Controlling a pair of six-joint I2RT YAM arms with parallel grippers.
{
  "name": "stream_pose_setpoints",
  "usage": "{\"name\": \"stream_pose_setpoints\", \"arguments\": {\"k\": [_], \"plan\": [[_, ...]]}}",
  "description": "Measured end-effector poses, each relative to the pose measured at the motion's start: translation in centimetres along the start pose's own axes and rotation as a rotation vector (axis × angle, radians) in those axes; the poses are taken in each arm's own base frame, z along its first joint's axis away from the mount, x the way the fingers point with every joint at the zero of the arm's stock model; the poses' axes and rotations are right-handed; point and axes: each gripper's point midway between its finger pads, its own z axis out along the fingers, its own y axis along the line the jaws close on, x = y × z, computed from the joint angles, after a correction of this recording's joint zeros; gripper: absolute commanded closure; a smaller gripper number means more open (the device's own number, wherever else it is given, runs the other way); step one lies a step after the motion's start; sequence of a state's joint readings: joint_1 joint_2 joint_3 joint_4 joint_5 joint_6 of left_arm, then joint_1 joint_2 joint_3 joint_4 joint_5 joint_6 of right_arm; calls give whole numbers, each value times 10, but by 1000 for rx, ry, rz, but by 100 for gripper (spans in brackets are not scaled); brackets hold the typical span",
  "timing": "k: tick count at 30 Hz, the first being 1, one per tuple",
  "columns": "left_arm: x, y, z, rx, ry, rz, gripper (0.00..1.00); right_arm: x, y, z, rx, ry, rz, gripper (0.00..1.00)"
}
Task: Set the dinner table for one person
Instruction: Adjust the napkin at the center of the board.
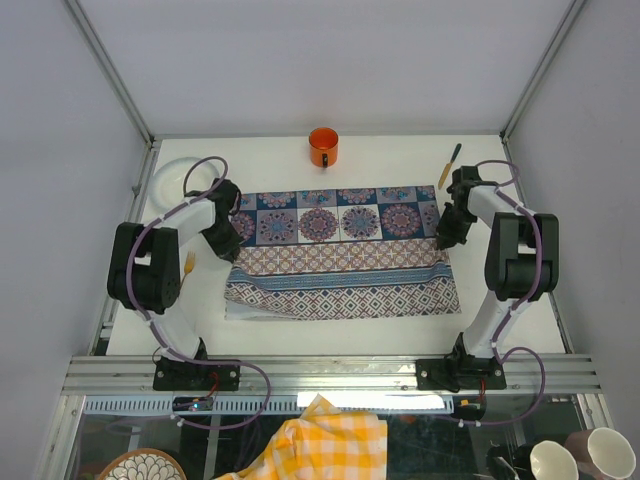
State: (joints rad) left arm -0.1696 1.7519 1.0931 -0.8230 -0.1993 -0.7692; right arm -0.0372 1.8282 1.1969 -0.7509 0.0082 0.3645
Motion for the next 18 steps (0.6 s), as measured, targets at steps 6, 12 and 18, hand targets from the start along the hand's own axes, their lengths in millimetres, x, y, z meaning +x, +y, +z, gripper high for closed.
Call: {"name": "stream_pose_setpoints", "arguments": {"k": [6,12,18], "plan": [[-2,0,1,-15,23,16,100,0,2,0,0,-3,-7,100],[-5,0,2,-33,44,44,100,0,4,0,-4,-5,-9,100],[-16,-2,4,-49,55,64,100,0,10,0,-19,-9,-16,100]]}}
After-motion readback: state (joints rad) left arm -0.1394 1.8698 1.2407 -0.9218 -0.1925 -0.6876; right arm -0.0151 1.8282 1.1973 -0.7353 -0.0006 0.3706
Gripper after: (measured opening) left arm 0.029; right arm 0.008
